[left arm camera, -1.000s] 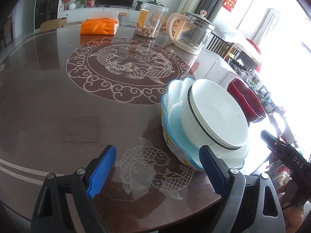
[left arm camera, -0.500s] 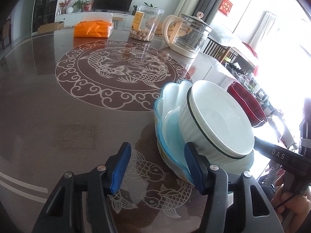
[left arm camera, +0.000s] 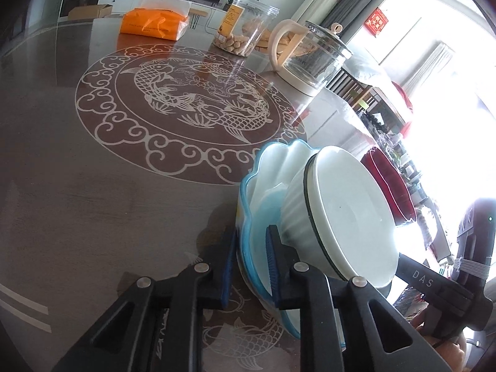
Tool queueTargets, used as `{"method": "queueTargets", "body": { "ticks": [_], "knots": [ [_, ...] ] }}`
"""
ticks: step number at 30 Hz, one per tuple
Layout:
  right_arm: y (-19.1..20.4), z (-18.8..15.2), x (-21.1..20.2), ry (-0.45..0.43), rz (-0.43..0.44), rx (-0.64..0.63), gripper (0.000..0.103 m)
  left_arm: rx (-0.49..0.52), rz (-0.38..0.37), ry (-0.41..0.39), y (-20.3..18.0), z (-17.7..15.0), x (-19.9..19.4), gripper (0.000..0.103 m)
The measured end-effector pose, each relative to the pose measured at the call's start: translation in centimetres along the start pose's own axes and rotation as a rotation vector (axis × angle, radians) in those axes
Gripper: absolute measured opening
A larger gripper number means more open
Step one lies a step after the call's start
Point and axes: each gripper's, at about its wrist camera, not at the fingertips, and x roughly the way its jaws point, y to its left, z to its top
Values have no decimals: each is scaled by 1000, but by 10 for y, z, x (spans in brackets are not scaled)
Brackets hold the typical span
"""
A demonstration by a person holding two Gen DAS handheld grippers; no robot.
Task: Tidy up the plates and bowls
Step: 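Lift the bowl stack and lower it onto the red plate stack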
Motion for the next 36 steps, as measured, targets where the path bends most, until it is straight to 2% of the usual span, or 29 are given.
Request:
{"method": "queueTargets", "body": {
  "ticks": [3,6,10,15,19,28,36],
  "knots": [
    [-3,1,1,0,25,12,15,-44,-21,24,5,4,1,17],
    [-3,1,-2,-17,52,11,15,3,18,19,-4,2,0,17],
    [4,4,-12,-62,50,-19,15,-10,19,32,-3,2,-2,17],
    [-3,6,-13,-67,75,14,15,25,25,12,-15,6,-9,17],
    [-8,12,-26,-107,81,24,15,52,11,-17,-32,20,-15,17],
    [-39,56,-70,-231,41,55,16,164,-69,-51,-112,68,1,17],
    [-106,98,-89,-312,-75,112,16,250,-137,-26,-193,92,65,17]
  ]
}}
